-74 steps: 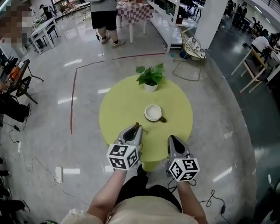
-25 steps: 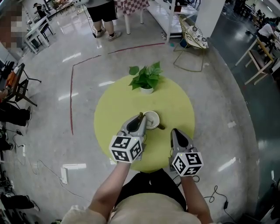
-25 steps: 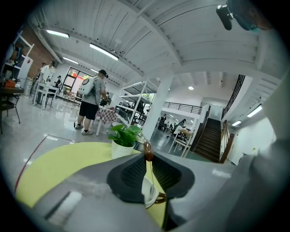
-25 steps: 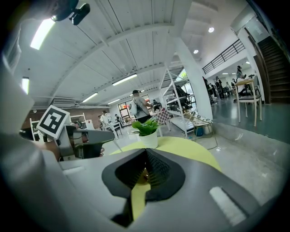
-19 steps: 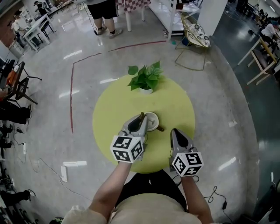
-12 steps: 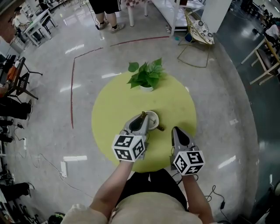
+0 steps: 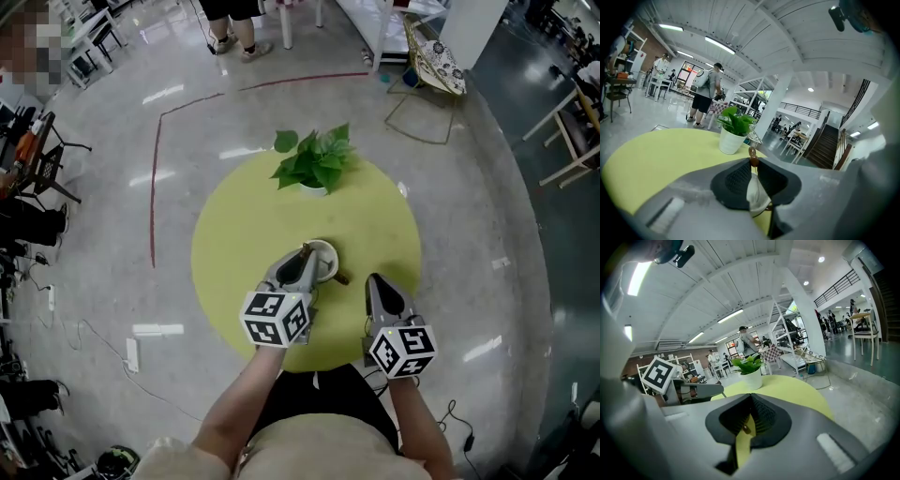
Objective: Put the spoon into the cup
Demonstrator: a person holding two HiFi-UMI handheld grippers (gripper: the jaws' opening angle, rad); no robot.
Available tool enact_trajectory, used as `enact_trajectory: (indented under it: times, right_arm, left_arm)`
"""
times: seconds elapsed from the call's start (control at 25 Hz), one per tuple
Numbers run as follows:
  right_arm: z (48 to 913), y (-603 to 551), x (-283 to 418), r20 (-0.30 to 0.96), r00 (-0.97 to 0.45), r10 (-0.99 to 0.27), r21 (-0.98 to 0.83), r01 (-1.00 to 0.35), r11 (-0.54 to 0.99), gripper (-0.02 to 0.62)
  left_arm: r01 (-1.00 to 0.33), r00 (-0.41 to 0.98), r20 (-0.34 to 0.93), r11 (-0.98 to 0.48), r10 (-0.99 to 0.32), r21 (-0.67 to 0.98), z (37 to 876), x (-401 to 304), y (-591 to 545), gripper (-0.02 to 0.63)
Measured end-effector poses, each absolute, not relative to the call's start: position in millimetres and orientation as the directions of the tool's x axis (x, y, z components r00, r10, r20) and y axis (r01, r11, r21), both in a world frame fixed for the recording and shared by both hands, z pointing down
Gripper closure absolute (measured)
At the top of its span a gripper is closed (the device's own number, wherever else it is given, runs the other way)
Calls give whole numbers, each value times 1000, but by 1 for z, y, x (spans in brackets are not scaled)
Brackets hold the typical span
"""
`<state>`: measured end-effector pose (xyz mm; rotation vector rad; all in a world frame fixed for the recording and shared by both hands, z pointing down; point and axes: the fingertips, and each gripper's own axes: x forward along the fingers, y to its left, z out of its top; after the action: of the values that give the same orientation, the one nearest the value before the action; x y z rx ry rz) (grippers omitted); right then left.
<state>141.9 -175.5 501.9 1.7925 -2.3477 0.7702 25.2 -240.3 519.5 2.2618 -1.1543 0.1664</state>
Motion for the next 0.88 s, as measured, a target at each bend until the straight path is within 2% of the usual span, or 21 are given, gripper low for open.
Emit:
enact_trajectory:
  times: [0.88]
  right_arm:
    - [514, -190, 140, 387, -338, -858, -349, -915, 203, 595]
  left_arm:
    - [-808, 583, 422, -443, -695, 388, 543, 14, -253, 552]
